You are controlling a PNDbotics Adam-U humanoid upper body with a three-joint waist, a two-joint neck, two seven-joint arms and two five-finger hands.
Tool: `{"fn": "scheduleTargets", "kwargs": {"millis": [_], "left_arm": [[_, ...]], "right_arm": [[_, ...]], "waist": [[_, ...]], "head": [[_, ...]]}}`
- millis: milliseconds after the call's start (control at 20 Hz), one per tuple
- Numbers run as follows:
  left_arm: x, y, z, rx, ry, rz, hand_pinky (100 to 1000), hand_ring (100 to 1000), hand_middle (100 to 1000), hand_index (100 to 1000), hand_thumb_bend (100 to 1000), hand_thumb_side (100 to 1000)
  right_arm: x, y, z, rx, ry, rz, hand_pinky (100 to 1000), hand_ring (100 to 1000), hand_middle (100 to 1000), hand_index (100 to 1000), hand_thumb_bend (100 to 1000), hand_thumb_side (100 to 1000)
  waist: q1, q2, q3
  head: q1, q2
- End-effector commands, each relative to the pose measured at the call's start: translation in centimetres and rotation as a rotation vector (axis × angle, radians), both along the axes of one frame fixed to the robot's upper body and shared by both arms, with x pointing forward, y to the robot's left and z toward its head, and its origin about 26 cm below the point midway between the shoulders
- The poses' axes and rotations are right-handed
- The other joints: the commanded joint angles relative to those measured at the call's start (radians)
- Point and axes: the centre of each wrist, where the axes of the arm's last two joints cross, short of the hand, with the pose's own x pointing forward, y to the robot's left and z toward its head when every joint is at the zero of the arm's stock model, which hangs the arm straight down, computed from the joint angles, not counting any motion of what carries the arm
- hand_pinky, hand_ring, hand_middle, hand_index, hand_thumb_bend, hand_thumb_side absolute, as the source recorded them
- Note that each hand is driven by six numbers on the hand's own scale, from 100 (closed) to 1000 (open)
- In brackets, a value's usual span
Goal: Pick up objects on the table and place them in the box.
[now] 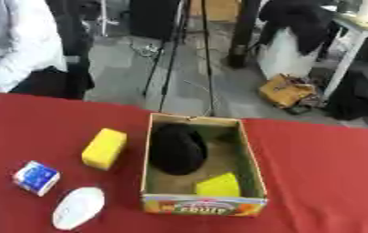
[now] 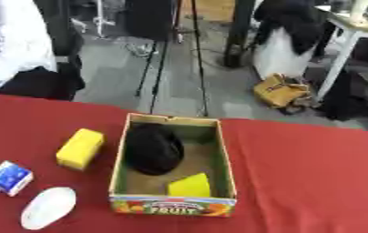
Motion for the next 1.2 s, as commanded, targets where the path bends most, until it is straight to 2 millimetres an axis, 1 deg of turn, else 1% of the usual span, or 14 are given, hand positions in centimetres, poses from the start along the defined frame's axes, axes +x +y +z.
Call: {"fn": "scheduleTargets", "kwargs": {"millis": [50, 250, 350, 400, 450, 500, 550, 600, 750, 850, 1000, 1050, 1150, 1200], "left_arm": [[-0.3, 0.1, 0.6, -0.013, -0.111, -0.042, 769, 737, 795, 796, 100, 911], [-0.3, 0.1, 0.6, -0.015, -0.112, -0.042, 769, 737, 796, 796, 100, 912], [-0.3, 0.1, 0.7, -0.023, -0.114, -0.038, 774, 752, 804, 801, 100, 902], [-0.3, 0.2, 0.8, -0.031, -0.114, -0.032, 799, 792, 826, 815, 100, 893], [-0.4, 0.4, 0.7, -0.050, -0.112, -0.016, 799, 792, 826, 815, 100, 893], [-0.4, 0.6, 0.7, -0.063, -0.110, 0.000, 848, 847, 863, 848, 100, 861], [-0.5, 1.0, 0.7, -0.061, -0.088, 0.046, 859, 857, 868, 854, 100, 854], [-0.5, 1.3, 0.8, -0.058, -0.065, 0.092, 895, 883, 887, 876, 100, 823], [-0.8, 2.4, 0.9, -0.035, 0.065, 0.274, 923, 903, 910, 898, 100, 807], [-0.9, 2.8, 0.9, -0.040, 0.155, 0.363, 940, 915, 920, 906, 100, 783], [-1.0, 3.1, 1.0, -0.054, 0.246, 0.447, 956, 926, 922, 916, 100, 775], [-1.0, 3.3, 0.7, -0.061, 0.300, 0.485, 967, 931, 919, 911, 100, 780], [-1.1, 3.6, 0.5, -0.063, 0.400, 0.555, 1000, 948, 927, 911, 100, 790], [-1.2, 3.7, 0.5, -0.058, 0.443, 0.586, 1000, 959, 932, 914, 100, 796]], "right_arm": [[-0.5, -0.1, 1.0, -0.015, -0.119, 0.023, 719, 716, 694, 747, 100, 988], [-0.5, -0.1, 1.0, -0.015, -0.119, 0.023, 719, 716, 694, 747, 100, 990], [-0.5, 0.0, 1.1, -0.014, -0.122, 0.023, 720, 716, 695, 748, 100, 991], [-0.5, -0.1, 1.1, -0.014, -0.124, 0.023, 720, 716, 694, 747, 100, 990], [-0.5, -0.1, 1.2, -0.015, -0.126, 0.020, 720, 716, 694, 747, 100, 990], [-0.5, -0.1, 1.2, -0.016, -0.127, 0.018, 719, 715, 694, 747, 100, 988], [-0.5, -0.3, 1.3, -0.021, -0.128, 0.012, 719, 715, 694, 747, 100, 988], [-0.6, -0.4, 1.3, -0.024, -0.127, 0.008, 719, 715, 694, 747, 100, 989], [-0.6, -0.5, 1.1, -0.029, -0.122, -0.002, 720, 715, 694, 747, 100, 991], [-0.6, -0.5, 0.9, -0.028, -0.116, -0.003, 720, 716, 694, 747, 100, 992], [-0.6, -0.4, 0.7, -0.027, -0.109, -0.001, 721, 716, 693, 745, 100, 992], [-0.6, -0.3, 0.7, -0.029, -0.107, 0.003, 721, 716, 691, 742, 100, 992], [-0.6, -0.2, 0.5, -0.032, -0.101, 0.006, 722, 716, 691, 741, 100, 992], [-0.5, -0.1, 0.5, -0.033, -0.098, 0.007, 722, 716, 691, 741, 100, 991]], "waist": [[0.004, -0.017, 0.002], [0.003, -0.017, 0.005], [0.008, -0.015, -0.003], [0.011, -0.015, -0.006], [0.015, -0.016, -0.010], [0.018, -0.016, -0.012], [0.027, -0.020, -0.011], [0.033, -0.024, -0.010], [0.064, -0.040, -0.005], [0.081, -0.052, -0.003], [0.096, -0.063, 0.000], [0.106, -0.070, 0.003], [0.117, -0.077, 0.008], [0.120, -0.079, 0.010]], "head": [[0.006, -0.017], [0.010, -0.024], [0.014, -0.026], [0.015, -0.028], [0.017, -0.030], [0.018, -0.031], [0.018, -0.025], [0.018, -0.020], [0.018, 0.014], [0.026, 0.030], [0.042, 0.045], [0.052, 0.051], [0.061, 0.061], [0.062, 0.064]]}}
